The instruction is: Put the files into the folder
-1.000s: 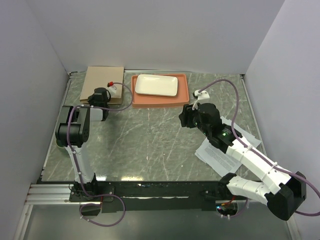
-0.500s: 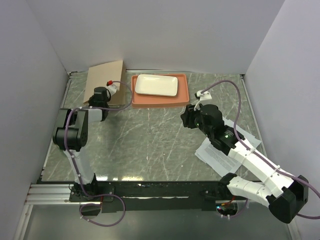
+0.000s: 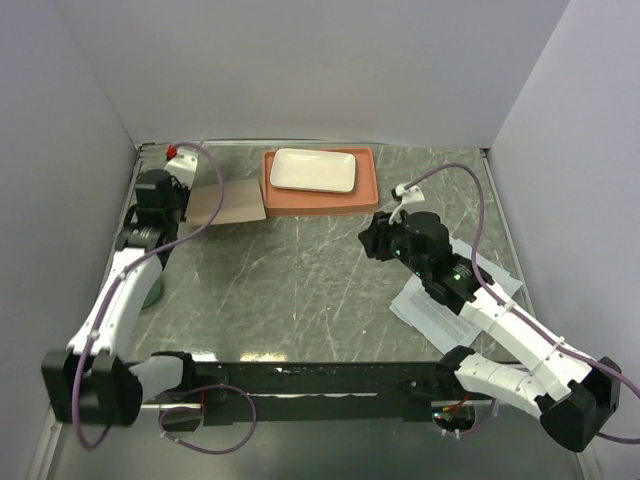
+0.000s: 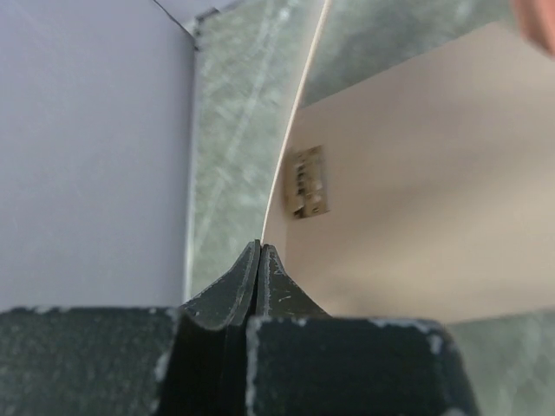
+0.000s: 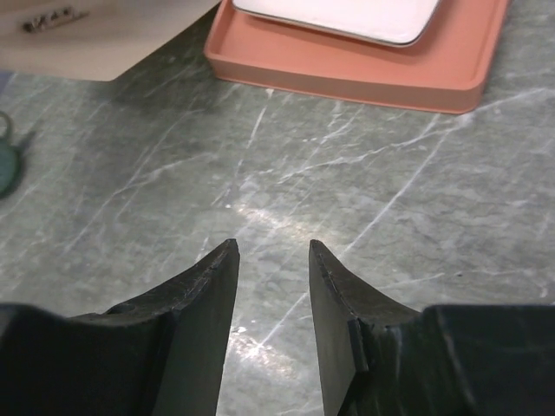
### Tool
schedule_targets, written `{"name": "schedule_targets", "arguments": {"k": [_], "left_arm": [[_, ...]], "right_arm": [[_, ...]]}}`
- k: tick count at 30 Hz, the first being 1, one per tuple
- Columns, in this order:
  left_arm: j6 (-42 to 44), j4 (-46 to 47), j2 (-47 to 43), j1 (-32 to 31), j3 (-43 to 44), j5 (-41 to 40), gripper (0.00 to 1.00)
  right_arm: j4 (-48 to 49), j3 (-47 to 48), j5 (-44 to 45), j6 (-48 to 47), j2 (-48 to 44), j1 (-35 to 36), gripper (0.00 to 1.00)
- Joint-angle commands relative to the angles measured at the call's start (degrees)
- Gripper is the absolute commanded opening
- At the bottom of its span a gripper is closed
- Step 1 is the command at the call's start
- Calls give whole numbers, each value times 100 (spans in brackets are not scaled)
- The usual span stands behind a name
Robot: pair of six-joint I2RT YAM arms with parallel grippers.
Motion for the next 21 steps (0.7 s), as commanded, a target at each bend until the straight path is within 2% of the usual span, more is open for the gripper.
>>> {"name": "schedule_targets", "arguments": {"k": [1, 3, 4, 6, 9, 12, 16, 21], "left_arm": [[-768, -1808, -1115, -1, -118, 505, 1], [-865, -2108, -1451, -1, -83, 688, 1], [-909, -2432, -1740, -1, -57, 777, 1], [-1014, -2715, -2022, -1, 31, 1118, 1], [-1050, -3111, -2515, -1, 5, 1436, 1], [-945, -3279, -2937, -1, -74, 1551, 1], [-839, -3656, -3306, -1, -39, 1893, 1], [-786, -3683, -3360, -1, -92, 1814, 1]], "right_arm": [[193, 13, -820, 383, 201, 40, 47], [352, 57, -1156, 647, 420, 40, 52], [413, 84, -1332, 770, 517, 40, 62], [623, 110, -1745, 1156, 824, 40, 70], [1123, 75, -2238, 1692, 1272, 49, 88], [1667, 145, -2801, 2167, 1817, 58, 96], [2363, 250, -3196, 2826, 2406, 58, 96], [2768, 857, -3556, 3363, 3162, 242, 96]]}}
